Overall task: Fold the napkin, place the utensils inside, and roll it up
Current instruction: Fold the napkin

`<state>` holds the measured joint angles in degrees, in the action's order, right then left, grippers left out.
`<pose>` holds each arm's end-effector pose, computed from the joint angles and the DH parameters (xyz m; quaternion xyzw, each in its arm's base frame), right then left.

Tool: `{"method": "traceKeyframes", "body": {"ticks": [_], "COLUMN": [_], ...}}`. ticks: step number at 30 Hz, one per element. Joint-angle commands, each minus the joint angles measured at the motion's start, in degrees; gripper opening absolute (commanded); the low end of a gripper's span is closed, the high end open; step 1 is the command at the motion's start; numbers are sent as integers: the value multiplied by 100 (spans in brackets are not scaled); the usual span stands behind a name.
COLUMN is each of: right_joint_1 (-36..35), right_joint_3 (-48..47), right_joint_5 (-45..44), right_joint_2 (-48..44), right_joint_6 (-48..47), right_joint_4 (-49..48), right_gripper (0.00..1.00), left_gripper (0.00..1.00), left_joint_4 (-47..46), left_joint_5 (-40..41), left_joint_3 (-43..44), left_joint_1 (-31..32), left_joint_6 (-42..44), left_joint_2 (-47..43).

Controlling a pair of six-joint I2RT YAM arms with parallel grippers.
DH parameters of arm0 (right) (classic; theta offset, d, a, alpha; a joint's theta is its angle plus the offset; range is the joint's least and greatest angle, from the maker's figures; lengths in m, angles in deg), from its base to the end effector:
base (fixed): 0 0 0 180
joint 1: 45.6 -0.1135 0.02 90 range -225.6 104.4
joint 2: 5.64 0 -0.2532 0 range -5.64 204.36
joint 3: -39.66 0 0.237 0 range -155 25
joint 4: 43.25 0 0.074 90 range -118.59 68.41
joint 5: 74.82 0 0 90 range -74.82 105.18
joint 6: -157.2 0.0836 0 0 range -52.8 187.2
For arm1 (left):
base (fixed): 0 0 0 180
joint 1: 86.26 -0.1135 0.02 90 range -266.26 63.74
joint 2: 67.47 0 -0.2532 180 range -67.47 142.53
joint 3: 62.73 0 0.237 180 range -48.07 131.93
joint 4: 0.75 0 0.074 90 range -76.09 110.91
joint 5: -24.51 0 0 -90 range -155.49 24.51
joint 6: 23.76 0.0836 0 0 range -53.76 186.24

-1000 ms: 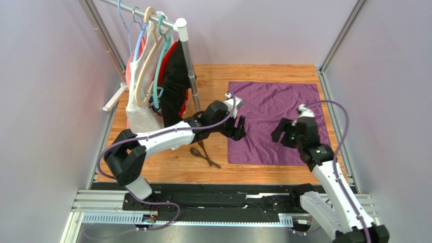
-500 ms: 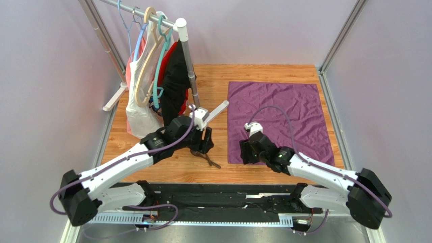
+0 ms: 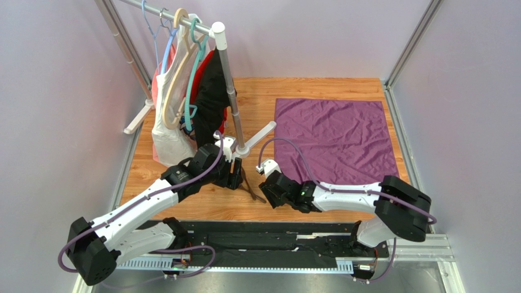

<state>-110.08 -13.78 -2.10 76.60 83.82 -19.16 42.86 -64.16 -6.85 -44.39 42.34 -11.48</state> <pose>0.1458 0.2477 0.1275 -0.3365 0.8761 0.0963 0.3316 0.1720 -0.1516 0.2140 0.1391 0.9089 -0.2044 0.3358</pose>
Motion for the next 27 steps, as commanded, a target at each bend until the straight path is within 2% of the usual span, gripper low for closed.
{"method": "traceKeyframes", "body": {"ticks": [1, 8, 14, 22, 27], "right_joint_1": [-46, -37, -37, -20, 173], "right_joint_3": [-463, -376, -165, -85, -94], "right_joint_5": [-459, -689, -250, -127, 189], "right_joint_2": [407, 407, 380, 512, 705], "right_joint_6": [-256, -186, -124, 16, 131], "right_joint_4": [-144, 41, -90, -73, 15], "right_gripper": [51, 47, 44, 40, 33], "left_gripper": [74, 75, 76, 76, 77], "left_joint_4": [-74, -74, -109, 58, 93], "left_joint_5": [-71, -88, -201, -422, -519], "left_joint_3": [27, 18, 45, 247, 326], "left_joint_1": [-108, -187, -258, -284, -302], "left_joint_6": [-132, -150, -132, -89, -1], "left_joint_2": [-123, -246, -185, -97, -53]}}
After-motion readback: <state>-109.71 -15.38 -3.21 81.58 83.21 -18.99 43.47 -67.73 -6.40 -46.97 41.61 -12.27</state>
